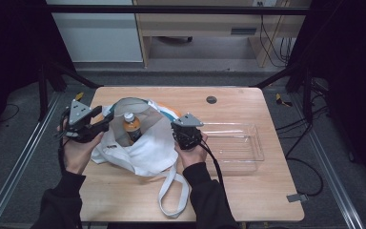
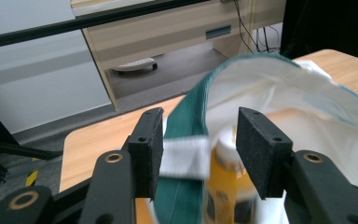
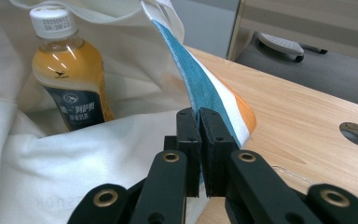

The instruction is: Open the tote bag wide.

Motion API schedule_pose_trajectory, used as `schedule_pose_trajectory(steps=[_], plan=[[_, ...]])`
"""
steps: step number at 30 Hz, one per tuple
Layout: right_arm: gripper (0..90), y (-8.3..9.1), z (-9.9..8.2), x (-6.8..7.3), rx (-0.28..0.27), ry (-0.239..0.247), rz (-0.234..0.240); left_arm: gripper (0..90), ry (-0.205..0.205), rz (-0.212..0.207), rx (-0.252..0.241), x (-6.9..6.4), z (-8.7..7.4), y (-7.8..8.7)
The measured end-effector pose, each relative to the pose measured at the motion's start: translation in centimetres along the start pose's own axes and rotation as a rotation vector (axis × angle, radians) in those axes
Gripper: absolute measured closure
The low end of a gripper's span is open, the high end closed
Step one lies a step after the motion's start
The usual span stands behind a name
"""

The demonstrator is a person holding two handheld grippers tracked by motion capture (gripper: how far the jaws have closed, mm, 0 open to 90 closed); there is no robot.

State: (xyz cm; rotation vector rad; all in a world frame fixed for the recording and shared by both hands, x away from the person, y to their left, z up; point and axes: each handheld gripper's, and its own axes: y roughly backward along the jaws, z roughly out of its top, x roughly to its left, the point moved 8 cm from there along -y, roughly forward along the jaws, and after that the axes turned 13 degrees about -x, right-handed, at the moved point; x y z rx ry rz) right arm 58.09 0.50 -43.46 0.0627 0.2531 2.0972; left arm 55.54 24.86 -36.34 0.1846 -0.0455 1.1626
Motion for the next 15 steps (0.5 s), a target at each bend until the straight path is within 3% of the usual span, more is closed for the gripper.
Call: schedule_pose_trajectory(steps=[5,8,15], plan=[[87.7,0.1,0.1,0.0,0.001,-0.009,0.003,50.3,-0.009,0.004,0.021,0.4,-1.7,1.5],[87.7,0.1,0.1,0.0,-0.001,-0.014,0.004,50.6,0.009,0.006,0.032,0.5,-3.0,1.9],[87.6,0.0,0.1,0.4,0.0,-0.018,0.013,54.5,0.012,0.025,0.08,1.1,-5.0,1.4]])
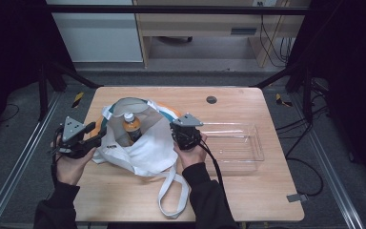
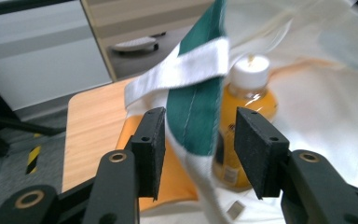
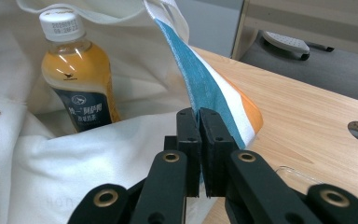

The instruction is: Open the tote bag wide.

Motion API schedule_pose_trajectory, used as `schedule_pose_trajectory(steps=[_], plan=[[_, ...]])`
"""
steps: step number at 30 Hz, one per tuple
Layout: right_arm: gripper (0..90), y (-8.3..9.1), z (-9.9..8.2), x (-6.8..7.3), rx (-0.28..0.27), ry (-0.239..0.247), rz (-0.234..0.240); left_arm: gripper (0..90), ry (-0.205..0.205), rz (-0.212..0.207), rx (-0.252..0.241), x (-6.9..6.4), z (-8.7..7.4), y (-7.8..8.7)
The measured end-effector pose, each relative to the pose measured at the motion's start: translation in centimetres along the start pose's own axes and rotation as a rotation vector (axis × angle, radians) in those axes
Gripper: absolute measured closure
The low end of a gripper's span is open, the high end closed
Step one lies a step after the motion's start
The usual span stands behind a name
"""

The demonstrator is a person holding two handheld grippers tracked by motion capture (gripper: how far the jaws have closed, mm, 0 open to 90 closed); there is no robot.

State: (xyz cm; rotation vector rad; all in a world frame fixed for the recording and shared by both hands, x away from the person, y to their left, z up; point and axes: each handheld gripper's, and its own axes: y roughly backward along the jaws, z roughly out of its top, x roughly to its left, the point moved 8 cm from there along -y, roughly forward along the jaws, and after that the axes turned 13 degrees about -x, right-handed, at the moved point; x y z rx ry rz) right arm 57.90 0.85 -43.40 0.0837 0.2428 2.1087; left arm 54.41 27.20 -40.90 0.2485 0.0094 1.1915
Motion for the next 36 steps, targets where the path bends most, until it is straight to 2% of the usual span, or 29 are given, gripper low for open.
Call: schedule_pose_trajectory(steps=[3,7,11,14,18,23,25,28,33,36], plan=[[87.6,0.0,0.0,0.0,-0.001,-0.001,0.002,56.5,-0.026,0.02,0.015,0.2,-0.7,-0.6],[87.6,0.1,0.0,0.1,-0.002,-0.004,0.003,60.3,-0.025,0.026,0.045,0.3,-1.5,-1.5],[87.4,0.2,-0.1,0.1,-0.002,0.0,0.006,68.6,-0.022,0.03,0.047,0.3,-1.5,-2.0],[87.0,0.2,-0.2,0.1,0.0,0.003,0.01,76.9,-0.021,0.05,0.046,0.5,-1.4,-2.1],[85.5,0.5,-0.2,0.2,-0.008,-0.005,0.016,82.7,-0.013,0.062,0.049,0.6,-1.4,-2.0],[87.9,1.3,0.9,1.3,-0.06,-0.007,0.05,85.9,-0.01,0.066,0.048,0.6,-1.4,-2.1],[90.0,1.4,0.9,2.0,-0.061,-0.015,0.073,86.2,-0.013,0.067,0.047,0.6,-1.3,-2.1],[90.0,1.0,-0.2,3.4,-0.028,-0.013,0.105,86.5,-0.01,0.067,0.046,0.5,-1.3,-2.1],[90.0,-0.4,-3.7,6.0,0.045,-0.024,0.154,86.7,-0.005,0.064,0.042,0.6,-1.2,-2.0],[90.0,-1.0,-5.4,7.0,0.085,-0.026,0.168,86.8,-0.005,0.064,0.04,0.5,-1.1,-2.0]])
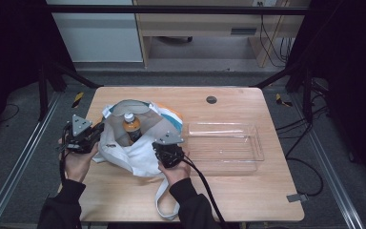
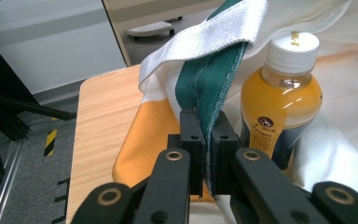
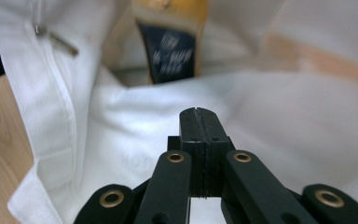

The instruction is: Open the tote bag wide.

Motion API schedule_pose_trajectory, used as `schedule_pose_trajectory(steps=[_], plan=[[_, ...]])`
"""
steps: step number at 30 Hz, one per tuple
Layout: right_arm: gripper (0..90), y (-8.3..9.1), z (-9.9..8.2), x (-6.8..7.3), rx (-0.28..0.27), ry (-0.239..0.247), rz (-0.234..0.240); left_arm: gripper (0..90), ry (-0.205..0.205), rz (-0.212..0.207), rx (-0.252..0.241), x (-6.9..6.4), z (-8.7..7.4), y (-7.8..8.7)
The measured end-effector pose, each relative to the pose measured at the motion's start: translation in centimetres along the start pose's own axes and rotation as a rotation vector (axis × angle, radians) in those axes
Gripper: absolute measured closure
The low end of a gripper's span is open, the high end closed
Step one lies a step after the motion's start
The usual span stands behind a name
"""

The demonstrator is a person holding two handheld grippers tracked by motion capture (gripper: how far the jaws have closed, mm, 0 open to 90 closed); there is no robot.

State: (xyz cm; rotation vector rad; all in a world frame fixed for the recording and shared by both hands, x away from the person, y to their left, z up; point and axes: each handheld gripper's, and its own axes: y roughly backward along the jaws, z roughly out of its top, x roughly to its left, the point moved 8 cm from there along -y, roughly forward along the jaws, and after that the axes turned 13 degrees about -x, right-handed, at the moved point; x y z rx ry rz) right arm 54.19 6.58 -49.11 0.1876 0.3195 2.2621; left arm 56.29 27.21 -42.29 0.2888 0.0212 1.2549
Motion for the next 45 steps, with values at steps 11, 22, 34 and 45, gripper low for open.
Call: schedule_pose_trajectory(steps=[11,22,34,45], plan=[[90.0,-2.0,-4.6,1.6,0.124,0.006,0.019,81.5,-0.006,-0.014,-0.025,-0.2,0.4,0.1],[90.0,-2.4,-5.7,1.6,0.163,0.007,0.02,75.6,-0.01,-0.025,-0.038,-0.1,0.5,0.2],[90.0,-2.6,-6.2,1.7,0.178,0.007,0.022,68.4,-0.068,-0.031,-0.05,-0.2,1.5,-0.5],[90.0,-2.5,-6.3,1.7,0.168,0.004,0.028,84.8,-0.062,0.023,-0.017,0.4,1.4,-2.4]])
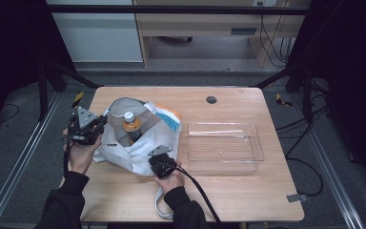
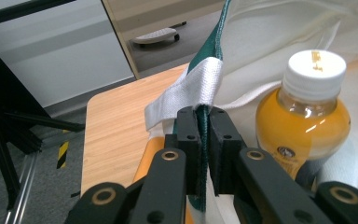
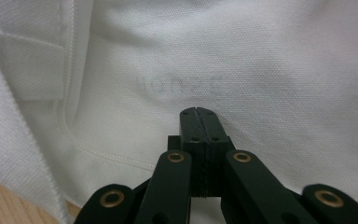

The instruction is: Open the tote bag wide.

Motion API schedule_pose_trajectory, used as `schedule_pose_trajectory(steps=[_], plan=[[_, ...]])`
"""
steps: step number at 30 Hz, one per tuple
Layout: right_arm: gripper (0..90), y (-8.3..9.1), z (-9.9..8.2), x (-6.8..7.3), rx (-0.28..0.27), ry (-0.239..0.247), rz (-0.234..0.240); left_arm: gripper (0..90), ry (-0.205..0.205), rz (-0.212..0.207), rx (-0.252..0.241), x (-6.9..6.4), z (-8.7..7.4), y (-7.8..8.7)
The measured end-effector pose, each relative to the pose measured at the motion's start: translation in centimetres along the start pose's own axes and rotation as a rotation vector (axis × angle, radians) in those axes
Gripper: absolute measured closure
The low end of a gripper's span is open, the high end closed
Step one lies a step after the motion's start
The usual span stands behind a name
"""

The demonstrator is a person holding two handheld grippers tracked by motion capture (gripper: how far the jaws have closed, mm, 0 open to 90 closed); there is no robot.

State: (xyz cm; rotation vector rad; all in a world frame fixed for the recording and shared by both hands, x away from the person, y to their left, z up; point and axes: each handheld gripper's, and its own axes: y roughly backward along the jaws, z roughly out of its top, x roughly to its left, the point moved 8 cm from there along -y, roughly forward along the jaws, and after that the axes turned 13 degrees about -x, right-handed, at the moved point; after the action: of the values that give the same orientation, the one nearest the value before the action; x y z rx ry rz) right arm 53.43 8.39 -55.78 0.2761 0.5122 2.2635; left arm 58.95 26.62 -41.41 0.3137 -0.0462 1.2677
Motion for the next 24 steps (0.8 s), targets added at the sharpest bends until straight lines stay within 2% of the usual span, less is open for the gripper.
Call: schedule_pose_trajectory(steps=[3,8,14,19,22,24], plan=[[90.0,0.0,-0.1,0.0,-0.016,-0.005,0.008,85.2,0.018,0.012,0.005,0.1,0.5,-0.5],[90.0,0.1,-0.1,0.1,-0.011,0.005,0.012,85.4,0.029,0.029,0.048,0.1,0.6,-2.3],[90.0,0.1,-0.1,0.3,-0.008,0.006,0.018,85.4,0.062,0.044,0.093,0.3,-0.7,-4.8],[90.0,0.2,-0.2,0.5,-0.007,0.018,0.02,85.4,0.058,0.059,0.13,0.7,-1.9,-6.2],[90.0,0.1,-0.2,0.6,-0.009,0.016,0.025,85.5,0.087,0.055,0.143,0.8,-2.6,-6.9],[90.0,0.1,-0.2,0.6,-0.009,0.013,0.028,85.5,0.09,0.051,0.151,0.8,-2.9,-7.2]])
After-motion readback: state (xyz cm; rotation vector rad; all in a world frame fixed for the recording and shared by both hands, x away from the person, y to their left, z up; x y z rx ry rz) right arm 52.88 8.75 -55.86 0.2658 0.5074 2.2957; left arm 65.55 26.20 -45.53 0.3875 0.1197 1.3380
